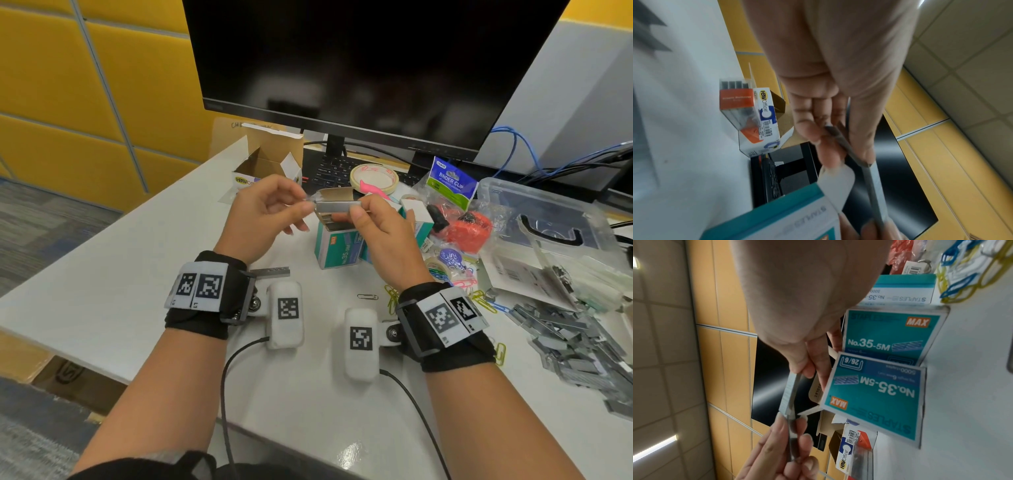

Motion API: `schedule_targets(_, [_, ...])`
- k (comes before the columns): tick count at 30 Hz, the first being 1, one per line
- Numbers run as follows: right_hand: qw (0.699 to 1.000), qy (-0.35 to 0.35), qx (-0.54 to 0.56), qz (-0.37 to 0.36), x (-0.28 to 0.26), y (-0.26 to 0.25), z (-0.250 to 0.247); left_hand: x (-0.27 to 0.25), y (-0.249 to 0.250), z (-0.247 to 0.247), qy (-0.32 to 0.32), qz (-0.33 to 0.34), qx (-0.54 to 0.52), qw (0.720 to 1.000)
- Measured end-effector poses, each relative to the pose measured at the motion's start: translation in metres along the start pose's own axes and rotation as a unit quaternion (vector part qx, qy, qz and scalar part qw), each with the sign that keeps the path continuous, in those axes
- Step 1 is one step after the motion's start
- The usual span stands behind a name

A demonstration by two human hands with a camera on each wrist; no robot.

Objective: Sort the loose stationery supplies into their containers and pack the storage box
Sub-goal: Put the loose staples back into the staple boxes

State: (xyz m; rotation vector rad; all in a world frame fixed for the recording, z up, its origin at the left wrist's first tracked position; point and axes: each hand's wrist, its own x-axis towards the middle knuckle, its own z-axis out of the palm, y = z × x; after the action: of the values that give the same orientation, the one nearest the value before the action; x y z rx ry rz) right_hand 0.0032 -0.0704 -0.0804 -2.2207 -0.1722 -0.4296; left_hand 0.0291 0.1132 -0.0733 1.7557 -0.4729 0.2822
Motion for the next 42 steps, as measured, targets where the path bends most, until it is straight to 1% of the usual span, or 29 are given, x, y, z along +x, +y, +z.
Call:
schedule_targets(5, [1.0, -0.007, 0.013, 0.007, -0.001, -0.001, 0.0, 0.0, -0.001, 0.0, 0.0, -0.014, -0.021, 1.0])
schedule_targets(10, [1.0, -0.009, 0.023, 0.013, -0.001, -0.003, 0.0, -0.001, 0.002, 0.0, -0.012, -0.009, -0.045, 0.999])
schedule_targets(16, [1.0, -0.003, -0.027, 0.003, -0.001, -0.005, -0.002, -0.002, 0.004, 0.005, -0.034, -0.009, -0.093, 0.995])
schedule_targets(22, [1.0, -0.004, -0.027, -0.003, 0.0, -0.002, 0.002, -0.004, 0.006, 0.011, -0.061, 0.004, -0.11, 0.992])
schedule_targets(25, [0.999, 0.009, -0.032, -0.014, 0.0, -0.002, 0.002, -0.003, 0.004, 0.011, -0.068, 0.001, -0.114, 0.991])
schedule_targets(29, [0.999, 0.017, 0.018, -0.02, -0.003, -0.003, 0.001, -0.002, -0.001, 0.011, -0.079, -0.003, -0.089, 0.993])
schedule_targets(32, [0.999, 0.034, -0.007, -0.041, -0.004, -0.007, -0.001, -0.002, -0.001, 0.011, -0.079, -0.01, -0.086, 0.993])
schedule_targets(38, [0.994, 0.075, 0.019, -0.075, -0.006, -0.008, -0.001, -0.002, 0.0, 0.011, -0.07, -0.009, -0.081, 0.994])
schedule_targets(40, [0.994, 0.08, 0.032, -0.074, -0.005, -0.007, -0.001, -0.002, 0.0, 0.012, -0.066, -0.011, -0.079, 0.995])
schedule_targets(42, [0.994, 0.085, 0.046, -0.057, -0.003, -0.005, 0.0, -0.001, 0.0, 0.011, -0.06, -0.014, -0.078, 0.995])
